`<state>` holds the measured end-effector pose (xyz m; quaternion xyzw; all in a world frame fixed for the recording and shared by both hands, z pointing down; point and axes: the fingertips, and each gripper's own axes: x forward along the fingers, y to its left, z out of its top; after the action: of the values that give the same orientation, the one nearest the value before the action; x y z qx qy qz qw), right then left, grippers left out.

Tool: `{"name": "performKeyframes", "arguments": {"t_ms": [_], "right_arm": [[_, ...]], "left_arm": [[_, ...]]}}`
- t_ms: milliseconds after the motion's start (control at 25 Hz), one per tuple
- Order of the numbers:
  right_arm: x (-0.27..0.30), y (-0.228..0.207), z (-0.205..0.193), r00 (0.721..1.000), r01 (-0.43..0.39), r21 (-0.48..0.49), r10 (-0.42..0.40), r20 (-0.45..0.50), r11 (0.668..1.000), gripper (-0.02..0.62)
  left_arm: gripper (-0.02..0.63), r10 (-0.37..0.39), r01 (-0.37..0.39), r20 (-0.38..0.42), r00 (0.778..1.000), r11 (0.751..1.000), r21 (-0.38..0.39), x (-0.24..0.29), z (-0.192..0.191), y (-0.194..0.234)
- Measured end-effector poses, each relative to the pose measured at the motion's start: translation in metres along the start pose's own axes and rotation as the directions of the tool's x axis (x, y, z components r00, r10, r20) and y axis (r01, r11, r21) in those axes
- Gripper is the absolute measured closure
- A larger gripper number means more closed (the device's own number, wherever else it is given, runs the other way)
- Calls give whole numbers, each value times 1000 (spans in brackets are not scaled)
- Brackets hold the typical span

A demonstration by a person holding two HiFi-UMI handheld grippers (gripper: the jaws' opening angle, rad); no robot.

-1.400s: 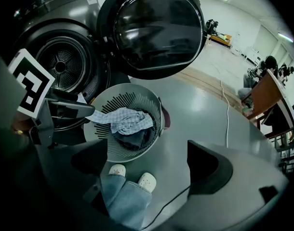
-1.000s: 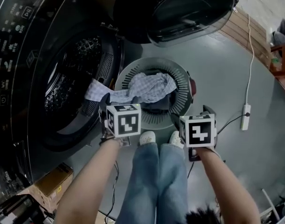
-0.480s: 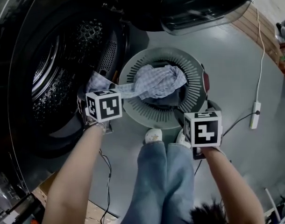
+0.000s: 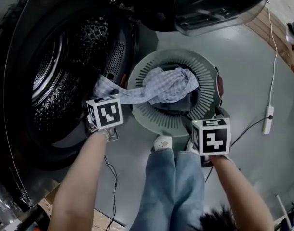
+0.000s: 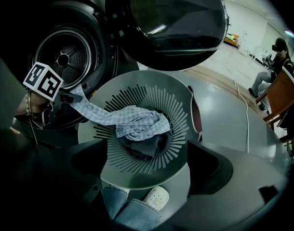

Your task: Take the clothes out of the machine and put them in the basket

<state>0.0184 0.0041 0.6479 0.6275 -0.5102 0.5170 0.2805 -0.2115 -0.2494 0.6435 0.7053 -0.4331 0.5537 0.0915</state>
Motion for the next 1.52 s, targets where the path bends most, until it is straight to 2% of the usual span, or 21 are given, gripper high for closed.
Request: {"name": "performKeyframes", "arguments": {"t_ms": [120,200,240,280,360,440,600,720,920,1080,1200,1320,1440,1480,1520], "right_arm": [[-2,3,3,1000,0,-4,0,3,1000,78],[-4,4,8,1000,-1,-16,1,7,1000,78],[-5,4,10,1000,1,-16,0,9,1000,78],[-7,4,10,1000,3,-13,-2,10,1000,78],[-12,5,11,1000,2,-7,-1,12,1000,78],[-21,7,13,1000,-5,-19,6,11,1000,78],[-41,0,22,1000,3,-28,-2,28,1000,90],[-57,-8,30,999,12,-17,-12,44,1000,95],[-83,-25,37,996,53,-8,-52,68,999,98],[-104,-34,35,995,58,0,-58,75,998,98],[-112,-40,34,994,63,5,-64,85,998,98],[-113,-51,33,993,76,10,-76,92,997,98],[-112,-56,30,993,77,23,-79,91,997,98],[-112,-57,27,993,76,22,-78,89,997,98],[-111,-57,25,993,73,18,-75,86,997,98]], "left_arm": [[272,-3,3,15,1000,1000,-5,-3,2,-5],[293,16,-17,18,1000,999,28,-6,4,-6],[393,25,-26,19,1000,998,63,-10,5,-7],[561,22,-24,26,999,995,100,-15,7,-11],[565,-24,17,47,999,989,144,-28,10,-25],[565,-71,61,65,995,987,148,-42,14,-39],[566,-147,139,93,985,986,90,-71,24,-66],[566,-224,219,120,967,974,50,-93,33,-94],[565,-360,359,156,920,933,37,-133,52,-143],[565,-514,517,183,838,855,40,-172,63,-186],[565,-584,582,195,788,810,71,-193,69,-209],[565,-606,605,197,771,793,72,-198,72,-222],[564,-620,620,155,769,783,54,-191,65,-231],[507,-624,623,118,773,781,44,-185,58,-234],[135,-620,620,80,780,784,34,-178,51,-237]]}}
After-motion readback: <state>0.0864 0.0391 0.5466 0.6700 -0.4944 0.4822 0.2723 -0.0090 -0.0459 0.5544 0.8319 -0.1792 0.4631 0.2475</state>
